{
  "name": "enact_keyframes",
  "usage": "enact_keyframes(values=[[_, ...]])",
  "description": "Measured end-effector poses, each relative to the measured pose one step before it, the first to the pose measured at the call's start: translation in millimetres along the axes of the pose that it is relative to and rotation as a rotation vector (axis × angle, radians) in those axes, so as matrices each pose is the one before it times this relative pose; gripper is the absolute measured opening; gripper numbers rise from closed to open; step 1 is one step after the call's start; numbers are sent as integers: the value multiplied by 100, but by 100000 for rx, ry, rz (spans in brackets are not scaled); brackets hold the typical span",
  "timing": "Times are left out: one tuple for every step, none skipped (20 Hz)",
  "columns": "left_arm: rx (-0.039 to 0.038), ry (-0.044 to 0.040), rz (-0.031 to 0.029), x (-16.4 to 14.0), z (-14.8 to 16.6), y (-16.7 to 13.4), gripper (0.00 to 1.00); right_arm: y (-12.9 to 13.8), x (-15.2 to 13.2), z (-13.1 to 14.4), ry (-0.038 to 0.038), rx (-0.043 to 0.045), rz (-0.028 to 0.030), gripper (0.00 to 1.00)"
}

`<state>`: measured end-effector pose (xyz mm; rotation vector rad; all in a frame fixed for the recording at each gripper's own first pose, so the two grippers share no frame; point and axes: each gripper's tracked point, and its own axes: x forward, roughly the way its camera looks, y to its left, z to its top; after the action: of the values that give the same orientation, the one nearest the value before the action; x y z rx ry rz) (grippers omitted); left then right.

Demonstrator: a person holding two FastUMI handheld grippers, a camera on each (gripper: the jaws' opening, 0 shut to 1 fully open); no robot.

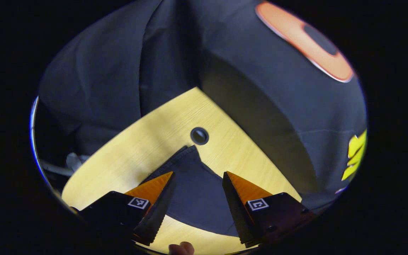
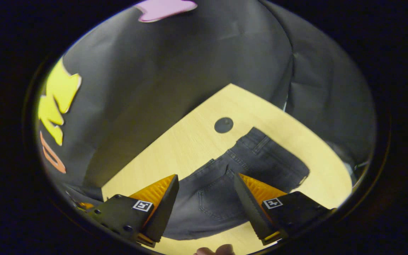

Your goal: Grasp the waist and the cuffs of the jeans and fold them to make the two legs overlap; first hold the waist and fold one-third of the jeans toward the cuffs, then hold the cuffs and fold the remaining one-third in the same direction to finish folding.

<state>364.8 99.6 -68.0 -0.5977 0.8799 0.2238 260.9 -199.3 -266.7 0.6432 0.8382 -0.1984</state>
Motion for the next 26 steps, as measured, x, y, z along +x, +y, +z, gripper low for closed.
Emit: enact_keyframes(values=[[6192,-4087,-758,-1752,-2513,3661,86,271,-1745,-20,-2764,-4581,-177,97],[6734,-4651,-149,1275,-354,-3896,86,157,-1849,166,-3718,-4482,-75,97],[6360,-5740,-299,-1291,1367,-1072,86,146,-2067,513,-4328,-5243,-218,98],[5529,-5899,-1383,-1343,210,-854,86,208,-2128,569,-5153,-5814,-282,98],[4590,-4279,-3172,-2043,847,-1994,86,359,-2208,668,-5316,-5686,211,98],[3511,-2250,-2545,-1464,263,-1320,86,545,-2319,749,-5282,-5676,876,98],[2982,-2110,-3579,-1163,16,-1173,86,400,-2627,728,-5122,-4852,859,98],[3873,-2557,-2806,-1726,-229,-1385,87,525,-2429,825,-4729,-3712,1354,98],[4337,-3668,-1170,-1182,406,-907,100,386,-2472,634,-4200,-2662,822,98],[4457,-4391,-1121,-1456,468,-678,100,446,-2190,499,-3691,-1979,642,99],[4011,-4845,-1227,-1296,652,-961,100,481,-2049,556,-3660,-909,679,100],[3154,-4823,-608,-1240,559,-796,100,581,-1681,119,-2632,335,1461,98],[1867,-4069,-805,-1092,300,-924,100,105,-1275,-199,-2147,1310,2171,98],[512,-3964,-469,-1373,510,-546,99,-47,-1409,-67,-1848,758,765,98],[-519,-3639,-365,-1129,426,-536,100,-159,-1415,-478,-1563,91,-936,98],[-1020,-3281,405,-1299,669,-391,100,-489,-1255,-562,-908,-387,-2151,98],[-707,-2964,645,-1070,254,-586,100,-182,-1008,-497,-683,168,-1827,98],[-375,-1334,1275,-742,-636,-943,99,-353,-715,-589,357,781,-1622,98],[-416,-1049,1669,-951,-372,-422,99,-546,-690,-1207,162,582,-1155,98],[-200,-856,564,-896,-283,-519,99,-470,-129,-647,872,254,-1371,98],[28,107,45,-733,-329,-549,99,-391,276,-744,908,265,-972,98],[234,86,456,-632,-245,-393,99,-518,511,-636,1204,470,-876,98],[-249,705,33,-435,-388,-499,99,-736,561,-595,1056,782,-872,98],[-1096,1010,210,-355,-471,-307,99,-947,706,-604,1278,804,-1003,98],[-1177,911,590,-368,-284,-449,99,-722,1006,-619,1437,1547,-684,98],[-840,969,909,-223,-204,-296,99,-772,1494,-606,1776,1814,-528,98]])
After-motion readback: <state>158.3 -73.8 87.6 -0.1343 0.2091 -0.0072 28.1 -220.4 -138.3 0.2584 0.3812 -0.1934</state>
